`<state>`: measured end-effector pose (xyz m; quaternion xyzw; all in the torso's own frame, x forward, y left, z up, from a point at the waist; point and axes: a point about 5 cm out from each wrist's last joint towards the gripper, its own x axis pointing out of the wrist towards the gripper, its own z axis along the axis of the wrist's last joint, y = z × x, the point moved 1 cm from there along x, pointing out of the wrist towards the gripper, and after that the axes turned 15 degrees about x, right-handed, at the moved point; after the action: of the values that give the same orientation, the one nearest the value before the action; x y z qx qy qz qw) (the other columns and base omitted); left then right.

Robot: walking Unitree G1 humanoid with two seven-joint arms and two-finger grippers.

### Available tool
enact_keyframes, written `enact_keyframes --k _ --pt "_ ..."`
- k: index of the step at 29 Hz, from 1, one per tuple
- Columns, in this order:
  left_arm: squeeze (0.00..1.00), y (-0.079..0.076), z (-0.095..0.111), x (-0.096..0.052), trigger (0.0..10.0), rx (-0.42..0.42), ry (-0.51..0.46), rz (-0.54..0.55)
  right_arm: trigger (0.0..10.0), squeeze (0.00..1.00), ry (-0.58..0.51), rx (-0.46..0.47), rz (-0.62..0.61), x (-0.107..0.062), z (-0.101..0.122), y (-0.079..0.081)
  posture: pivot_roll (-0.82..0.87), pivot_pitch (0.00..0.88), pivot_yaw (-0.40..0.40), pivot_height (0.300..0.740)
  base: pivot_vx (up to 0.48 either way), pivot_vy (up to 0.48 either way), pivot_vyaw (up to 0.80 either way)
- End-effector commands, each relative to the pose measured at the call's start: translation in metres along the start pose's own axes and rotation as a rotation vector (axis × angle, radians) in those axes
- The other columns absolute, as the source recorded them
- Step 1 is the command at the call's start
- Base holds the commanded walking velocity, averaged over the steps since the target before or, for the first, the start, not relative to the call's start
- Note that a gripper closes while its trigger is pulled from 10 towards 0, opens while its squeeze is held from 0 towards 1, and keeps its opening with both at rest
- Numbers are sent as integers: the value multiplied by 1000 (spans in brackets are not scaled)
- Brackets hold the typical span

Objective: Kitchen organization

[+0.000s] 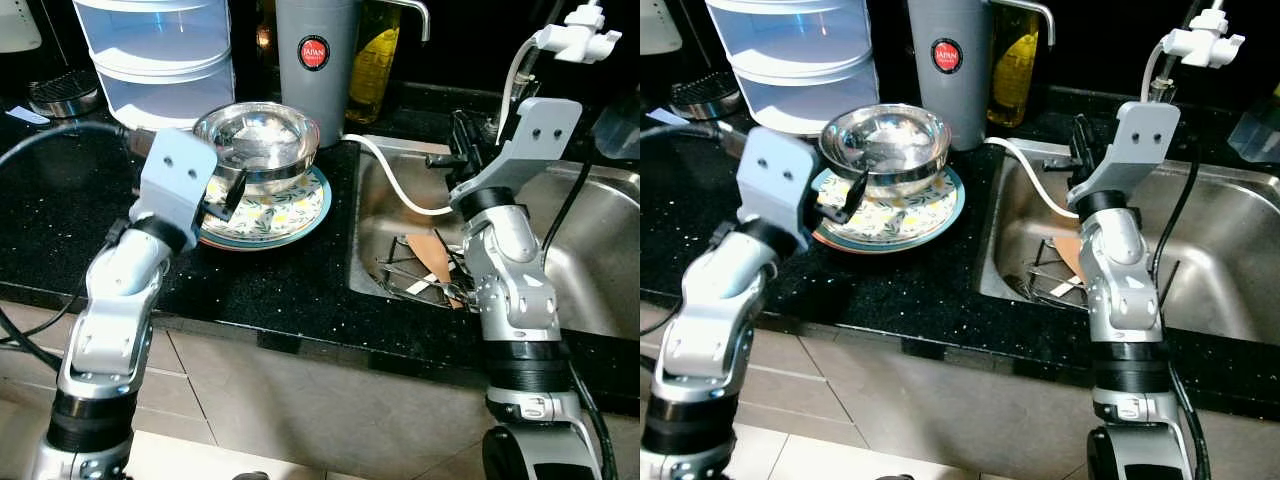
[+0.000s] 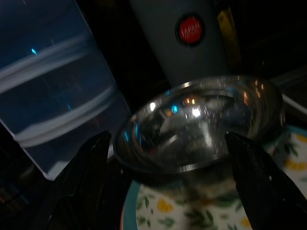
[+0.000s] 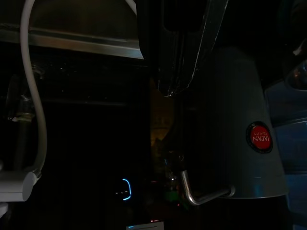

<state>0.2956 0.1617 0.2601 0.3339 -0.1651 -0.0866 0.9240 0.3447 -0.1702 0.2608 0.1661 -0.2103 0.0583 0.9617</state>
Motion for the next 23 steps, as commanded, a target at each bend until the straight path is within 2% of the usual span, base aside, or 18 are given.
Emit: enact_keyframes --k 1,11,23 --pt "0 -2 2 2 10000 -9 -8 2 10000 0 -1 -6 -31 -2 -1 -8 121 0 -30 740 0 0 0" --pt "0 -15 16 12 10000 -58 -69 -15 10000 0 -11 -3 -68 -5 0 -15 98 0 -19 740 0 0 0" --pt "0 -17 16 16 10000 -59 -70 -18 10000 0 -13 0 -82 -6 1 -17 93 0 -14 740 0 0 -757"
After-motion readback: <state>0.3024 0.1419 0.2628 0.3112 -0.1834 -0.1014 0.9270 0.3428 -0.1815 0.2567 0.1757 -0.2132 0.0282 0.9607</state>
